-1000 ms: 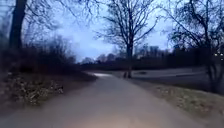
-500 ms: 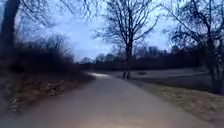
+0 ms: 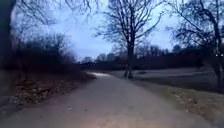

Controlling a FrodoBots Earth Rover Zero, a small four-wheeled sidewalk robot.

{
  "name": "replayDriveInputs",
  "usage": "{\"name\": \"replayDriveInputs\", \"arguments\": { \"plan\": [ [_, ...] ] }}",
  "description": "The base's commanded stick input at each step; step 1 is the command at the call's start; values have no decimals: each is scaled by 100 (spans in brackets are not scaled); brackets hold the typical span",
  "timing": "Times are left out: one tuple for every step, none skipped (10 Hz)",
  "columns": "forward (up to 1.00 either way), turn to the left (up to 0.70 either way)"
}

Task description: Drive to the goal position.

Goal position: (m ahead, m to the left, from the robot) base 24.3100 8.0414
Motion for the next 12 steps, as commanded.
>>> {"name": "replayDriveInputs", "arguments": {
  "plan": [
    [100, 11],
    [100, 0],
    [100, 0],
    [100, 0],
    [100, 0],
    [100, 0],
    [100, 0],
    [100, 0],
    [100, 0],
    [100, 0],
    [100, 0],
    [100, 0]
  ]
}}
